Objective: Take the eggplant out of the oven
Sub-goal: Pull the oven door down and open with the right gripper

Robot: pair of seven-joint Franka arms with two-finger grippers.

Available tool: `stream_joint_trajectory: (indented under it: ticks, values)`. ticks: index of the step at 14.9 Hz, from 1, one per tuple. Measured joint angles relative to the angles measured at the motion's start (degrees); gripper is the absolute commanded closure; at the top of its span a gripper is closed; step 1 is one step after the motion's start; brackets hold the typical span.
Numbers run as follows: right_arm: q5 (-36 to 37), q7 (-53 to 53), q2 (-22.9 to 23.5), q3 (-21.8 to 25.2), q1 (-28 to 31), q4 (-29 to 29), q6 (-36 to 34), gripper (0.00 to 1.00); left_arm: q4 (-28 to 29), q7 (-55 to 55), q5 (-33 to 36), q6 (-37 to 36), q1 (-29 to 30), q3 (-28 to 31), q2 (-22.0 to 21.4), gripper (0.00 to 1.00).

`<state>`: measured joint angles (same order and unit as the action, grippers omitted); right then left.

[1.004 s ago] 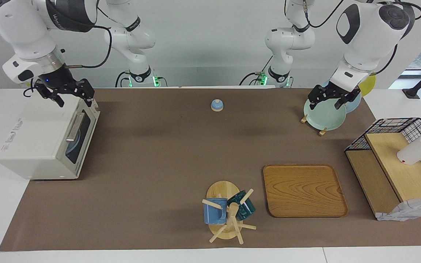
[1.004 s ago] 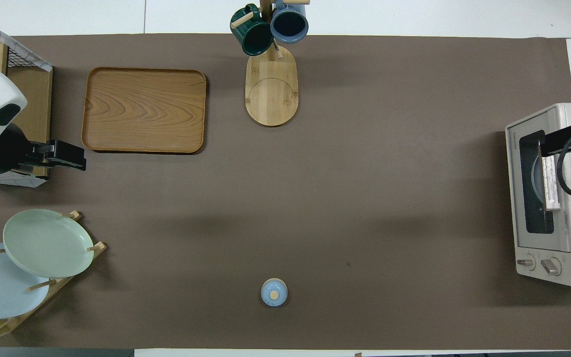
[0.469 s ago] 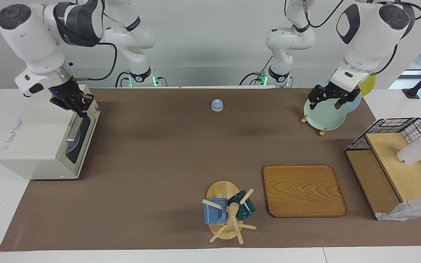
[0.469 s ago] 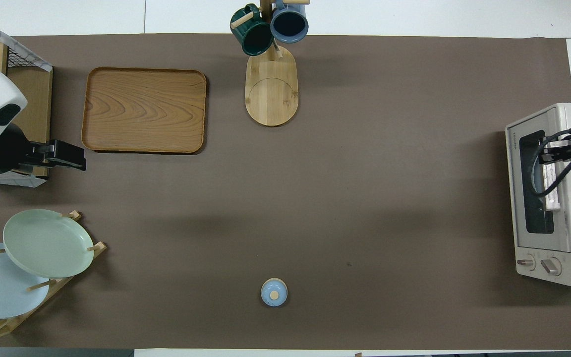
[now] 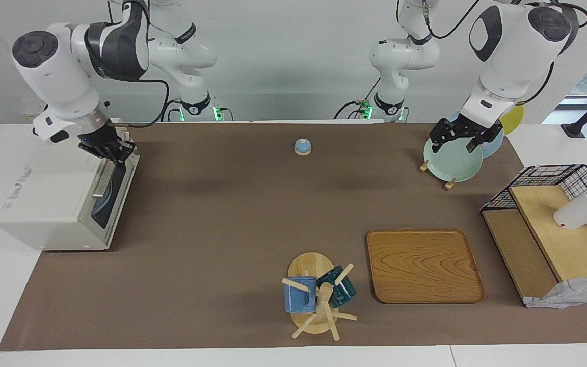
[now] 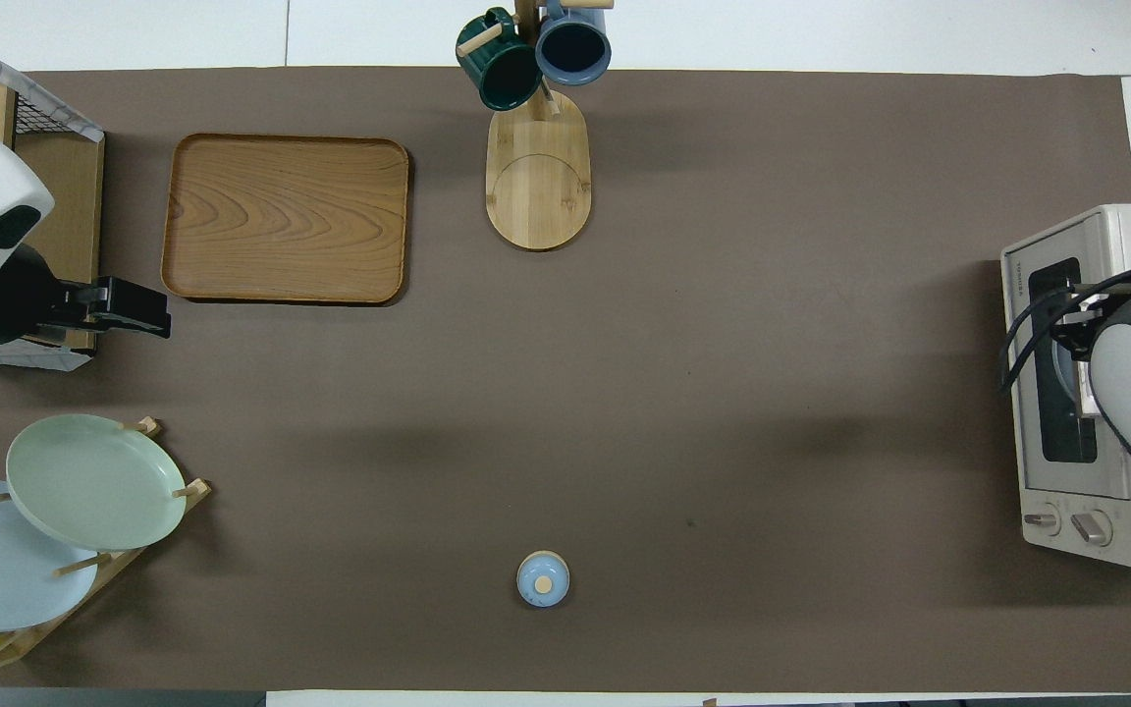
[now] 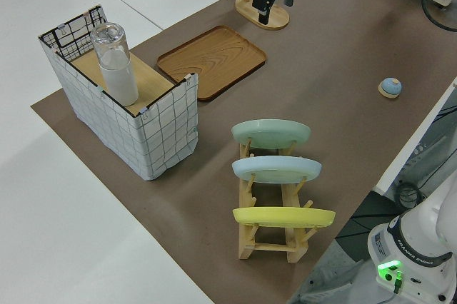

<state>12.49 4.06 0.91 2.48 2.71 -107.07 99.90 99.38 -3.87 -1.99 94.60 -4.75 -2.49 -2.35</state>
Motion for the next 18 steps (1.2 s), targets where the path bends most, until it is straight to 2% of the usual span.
stream_joint_trajectory:
  ticks: [4,11,18]
  values:
    - [3.49,-0.02,-0.02,0.11,0.14,-3.24,2.27,1.00,0.00,0.00,0.00,0.00,0.00,0.00,0.00,0.00]
    - [3.82,-1.21,-1.25,0.11,0.43,-6.11,5.76,1.00,0.00,0.00,0.00,0.00,0.00,0.00,0.00,0.00]
    - [-1.44,-1.21,-3.30,-0.57,0.30,-10.30,10.86,1.00,0.00,0.00,0.00,0.00,0.00,0.00,0.00,0.00]
